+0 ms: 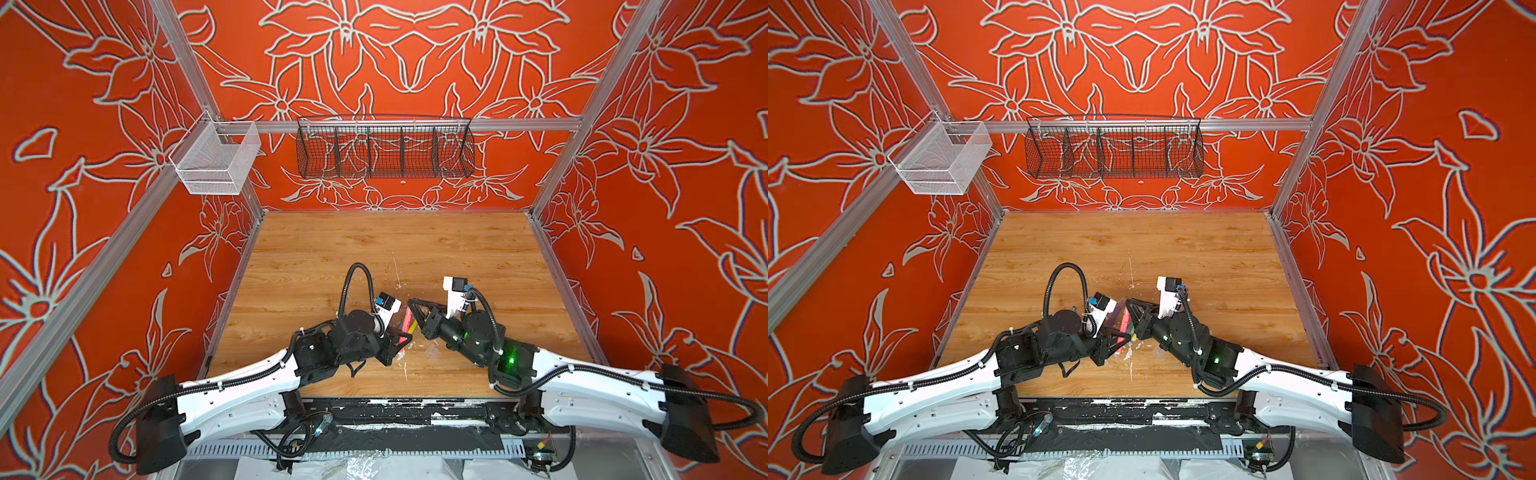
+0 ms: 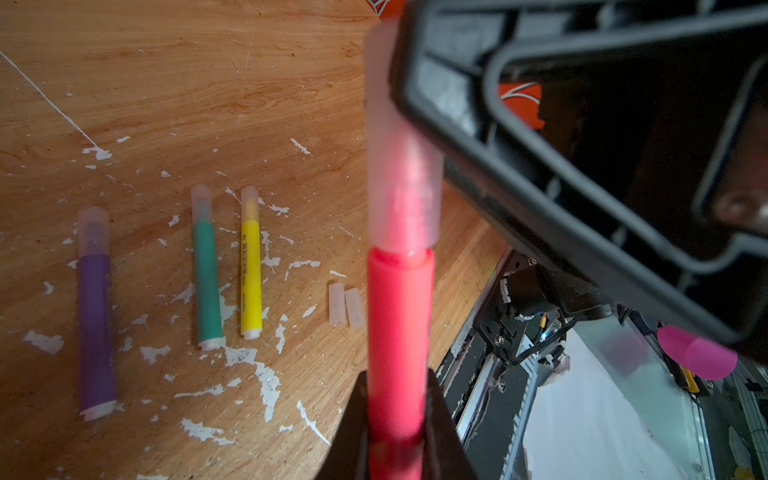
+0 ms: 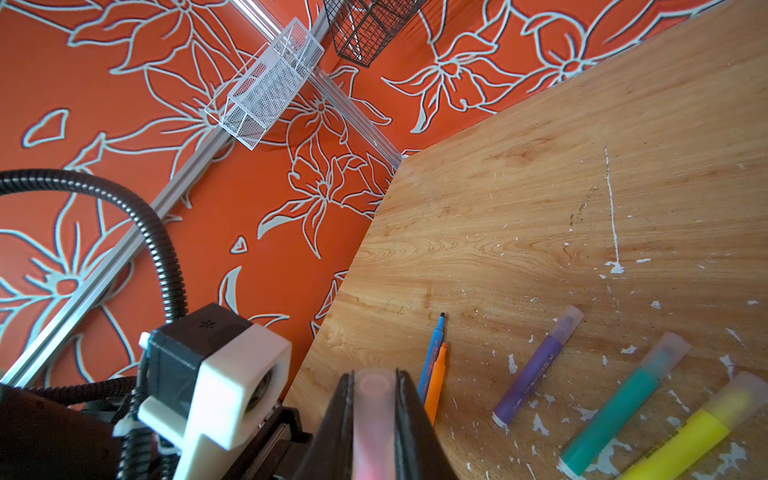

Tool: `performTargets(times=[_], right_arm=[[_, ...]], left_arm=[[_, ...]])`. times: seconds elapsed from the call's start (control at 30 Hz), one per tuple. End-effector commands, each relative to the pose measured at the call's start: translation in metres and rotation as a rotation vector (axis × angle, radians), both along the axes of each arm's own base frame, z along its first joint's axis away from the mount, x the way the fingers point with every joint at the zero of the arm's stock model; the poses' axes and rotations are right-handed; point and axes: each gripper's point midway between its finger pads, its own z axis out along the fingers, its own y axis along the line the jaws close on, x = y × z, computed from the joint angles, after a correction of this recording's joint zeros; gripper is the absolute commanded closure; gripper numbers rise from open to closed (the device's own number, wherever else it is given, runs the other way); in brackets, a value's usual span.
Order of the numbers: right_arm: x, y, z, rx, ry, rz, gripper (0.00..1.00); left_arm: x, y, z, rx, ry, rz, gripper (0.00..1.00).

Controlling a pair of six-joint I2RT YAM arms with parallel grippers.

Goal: Insert the pens into the pen caps
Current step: 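Lower the cap onto the pink marker tip with the right gripper, then open the right gripper off the cap and raise it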

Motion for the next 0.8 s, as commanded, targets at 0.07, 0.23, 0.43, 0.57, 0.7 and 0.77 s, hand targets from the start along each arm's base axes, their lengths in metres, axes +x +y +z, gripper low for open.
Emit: performTargets(times=[0.07,0.23,0.43,0.57,0.7,0.77], right_arm=[[-0.006,0.008,-0.014,-0.056,0.029,0.05,0.76],[-0.007,0.004,-0.01,-0.068,0.02,0.043,0.64],[-0.009,-0.004,0.004,-0.077,-0.013,0.044,0.45],[-0.011,-0.011,0.014,-0.082,-0.037,0.039,0.36],[-0.012,-0.011,0.025,-0.089,-0.059,0.045,0.33],[-0.011,-0.007,0.027,-0.103,-0.058,0.047,0.33]], left_arm=[[0.007,-0.008,0.031,-0.106,-0.08,-0.003,1.0],[0.007,-0.008,0.028,-0.095,-0.082,-0.004,1.0],[0.007,-0.008,0.023,-0.076,-0.078,-0.009,1.0],[0.005,-0.01,0.02,-0.067,-0.08,-0.03,1.0],[0.002,-0.013,0.014,-0.048,-0.083,-0.064,1.0],[0.002,-0.014,0.01,-0.032,-0.083,-0.074,1.0]])
